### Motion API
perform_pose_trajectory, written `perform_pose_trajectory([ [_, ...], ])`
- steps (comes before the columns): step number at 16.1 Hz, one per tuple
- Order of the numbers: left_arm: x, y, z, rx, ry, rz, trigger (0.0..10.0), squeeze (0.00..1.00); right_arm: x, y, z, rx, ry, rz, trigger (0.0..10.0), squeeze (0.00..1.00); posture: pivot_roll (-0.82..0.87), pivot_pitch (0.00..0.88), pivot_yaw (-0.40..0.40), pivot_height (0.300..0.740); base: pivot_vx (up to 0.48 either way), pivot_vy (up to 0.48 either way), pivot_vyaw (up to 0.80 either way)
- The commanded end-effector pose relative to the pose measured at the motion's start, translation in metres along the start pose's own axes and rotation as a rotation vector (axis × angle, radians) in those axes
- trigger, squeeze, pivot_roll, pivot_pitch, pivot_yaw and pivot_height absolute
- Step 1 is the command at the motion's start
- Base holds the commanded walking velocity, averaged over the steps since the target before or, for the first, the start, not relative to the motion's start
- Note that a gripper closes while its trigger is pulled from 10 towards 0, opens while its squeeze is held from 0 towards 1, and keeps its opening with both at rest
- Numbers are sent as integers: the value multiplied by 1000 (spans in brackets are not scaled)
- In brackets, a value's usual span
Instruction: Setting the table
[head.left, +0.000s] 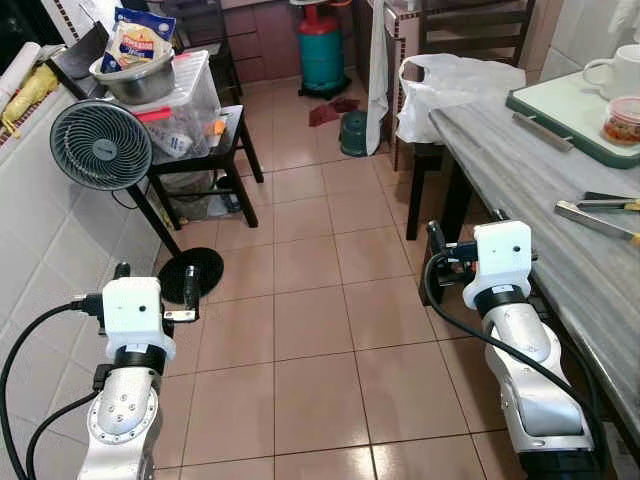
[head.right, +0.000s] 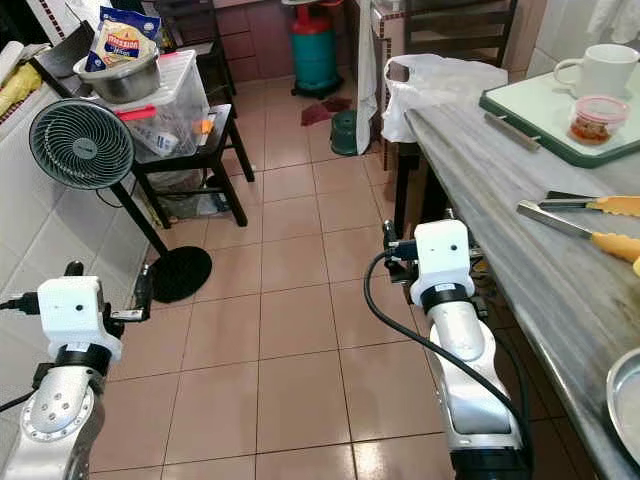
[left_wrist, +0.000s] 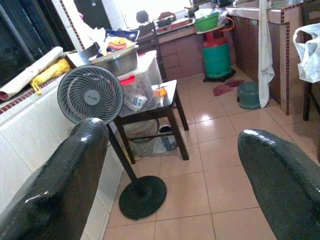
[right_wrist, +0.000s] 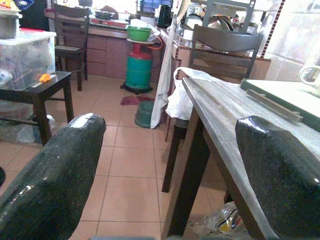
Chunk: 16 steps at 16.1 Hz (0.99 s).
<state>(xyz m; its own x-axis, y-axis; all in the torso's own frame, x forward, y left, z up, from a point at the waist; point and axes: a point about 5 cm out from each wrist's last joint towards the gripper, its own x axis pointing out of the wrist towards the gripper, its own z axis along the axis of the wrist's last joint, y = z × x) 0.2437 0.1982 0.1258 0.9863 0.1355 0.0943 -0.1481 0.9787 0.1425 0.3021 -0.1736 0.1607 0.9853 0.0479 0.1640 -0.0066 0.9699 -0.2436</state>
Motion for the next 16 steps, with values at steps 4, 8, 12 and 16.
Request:
perform_pose_trajectory([
  [4, 2, 0, -3, 23, 9, 26, 10000, 0, 2, 3, 5, 0, -22, 14, 10000, 137, -241, 97, 146, 740, 0, 0, 0],
  [8, 6, -2, -1, 30, 7, 45, 10000, 0, 1, 3, 5, 7, -23, 9, 10000, 133, -250, 102, 153, 740, 0, 0, 0],
  [12, 6, 7, 3, 90, 3, -15, 10000, 0, 0, -2, 4, -2, -22, 0, 10000, 129, -256, 94, 176, 740, 0, 0, 0],
  [16, 19, 8, 6, 72, -14, 24, 10000, 0, 2, -11, 5, -34, -23, -14, 10000, 133, -285, 83, 128, 740, 0, 0, 0],
])
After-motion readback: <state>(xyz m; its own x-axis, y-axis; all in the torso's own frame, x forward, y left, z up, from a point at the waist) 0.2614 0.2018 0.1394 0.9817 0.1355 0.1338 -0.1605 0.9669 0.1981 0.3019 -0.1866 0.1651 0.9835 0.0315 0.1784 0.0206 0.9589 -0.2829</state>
